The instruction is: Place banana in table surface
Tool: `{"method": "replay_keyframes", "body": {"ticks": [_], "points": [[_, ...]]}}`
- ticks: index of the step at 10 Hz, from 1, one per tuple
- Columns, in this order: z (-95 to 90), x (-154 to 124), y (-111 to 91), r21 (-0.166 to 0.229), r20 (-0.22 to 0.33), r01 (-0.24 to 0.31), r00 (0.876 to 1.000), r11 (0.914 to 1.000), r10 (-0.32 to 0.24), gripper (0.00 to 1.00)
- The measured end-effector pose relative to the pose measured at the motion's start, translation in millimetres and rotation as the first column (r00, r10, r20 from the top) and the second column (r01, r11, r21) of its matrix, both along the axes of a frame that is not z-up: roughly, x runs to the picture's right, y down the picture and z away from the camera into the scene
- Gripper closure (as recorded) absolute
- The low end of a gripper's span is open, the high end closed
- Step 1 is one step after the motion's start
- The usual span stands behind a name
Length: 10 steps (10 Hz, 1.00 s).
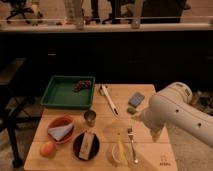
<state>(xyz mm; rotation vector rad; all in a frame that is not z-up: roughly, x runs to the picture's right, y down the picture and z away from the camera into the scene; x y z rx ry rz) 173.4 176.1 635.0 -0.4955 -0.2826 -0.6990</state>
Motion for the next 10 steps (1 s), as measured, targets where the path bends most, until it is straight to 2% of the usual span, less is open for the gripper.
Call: {"method": "replay_keyframes", "body": {"ticks": [2,4,6,7,9,10], "points": [[-2.5,-24,9,0.005,0.038,0.088,0.995,0.9962,-0.088,0.2],[-6.2,-60,20,0.011,0.076,0.187,0.979,0.9823,-0.187,0.2],[-8.3,-101,34,0.025,0.127,0.32,0.939,0.947,-0.321,0.2],[-8.8,-111,40,0.029,0.145,0.362,0.921,0.9316,-0.363,0.2],[-4.5,-125,59,0.029,0.19,0.455,0.871,0.8898,-0.452,0.2],[-0.7,-128,65,0.025,0.211,0.473,0.859,0.8808,-0.467,0.2]]}}
